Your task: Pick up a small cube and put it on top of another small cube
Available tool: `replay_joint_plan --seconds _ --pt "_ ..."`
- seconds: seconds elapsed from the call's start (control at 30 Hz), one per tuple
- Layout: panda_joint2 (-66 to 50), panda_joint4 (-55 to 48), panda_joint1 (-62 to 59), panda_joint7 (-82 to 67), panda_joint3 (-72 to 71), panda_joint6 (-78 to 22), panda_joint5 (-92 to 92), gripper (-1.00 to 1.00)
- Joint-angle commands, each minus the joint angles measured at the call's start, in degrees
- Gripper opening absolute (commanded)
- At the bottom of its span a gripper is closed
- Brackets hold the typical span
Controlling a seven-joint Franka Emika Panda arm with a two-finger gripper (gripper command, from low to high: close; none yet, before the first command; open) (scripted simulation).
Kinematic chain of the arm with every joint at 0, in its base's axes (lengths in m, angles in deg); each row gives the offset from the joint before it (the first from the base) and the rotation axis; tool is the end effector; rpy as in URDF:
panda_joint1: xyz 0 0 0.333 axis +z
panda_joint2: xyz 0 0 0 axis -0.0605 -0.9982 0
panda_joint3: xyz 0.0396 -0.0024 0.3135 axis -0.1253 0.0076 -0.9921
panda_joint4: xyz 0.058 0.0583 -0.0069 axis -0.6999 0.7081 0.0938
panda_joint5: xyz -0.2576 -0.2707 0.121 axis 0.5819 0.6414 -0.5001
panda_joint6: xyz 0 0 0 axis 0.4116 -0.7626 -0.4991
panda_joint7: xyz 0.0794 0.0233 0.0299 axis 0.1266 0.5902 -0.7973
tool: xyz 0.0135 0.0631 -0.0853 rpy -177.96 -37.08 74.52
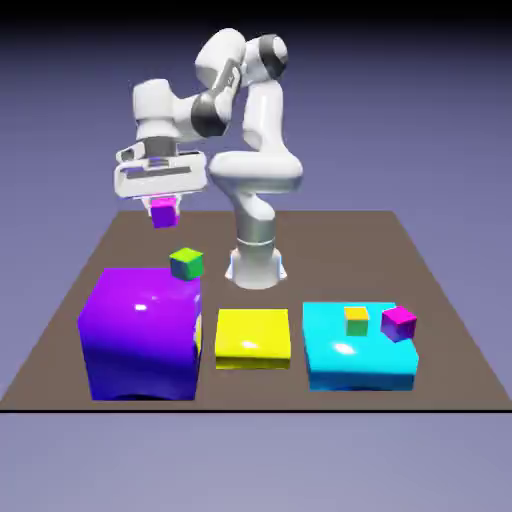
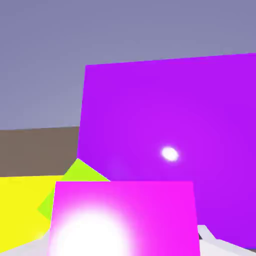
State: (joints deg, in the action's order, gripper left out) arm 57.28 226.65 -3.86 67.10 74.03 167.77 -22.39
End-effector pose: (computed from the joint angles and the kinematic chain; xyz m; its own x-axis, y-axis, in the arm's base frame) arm 0.2818 -0.1736 0.4467 0.7184 -0.6288 0.2974 -0.5487 -0.7751 -0.3133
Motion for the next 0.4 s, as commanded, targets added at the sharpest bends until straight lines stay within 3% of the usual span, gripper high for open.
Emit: replay_joint_plan --seconds 0.0,0.23,0.27,0.37 --pt "-0.21 0.28 1.10 -0.11 -0.69 0.24 0.16 -1.00" --pt "-10.59 4.37 4.63 -1.92 3.02 14.95 -0.83 -1.00" --pt "-10.59 4.37 4.63 -1.92 3.02 14.95 -0.83 1.00" --pt "-7.08 2.99 3.44 -1.31 1.76 9.97 -0.49 1.00"
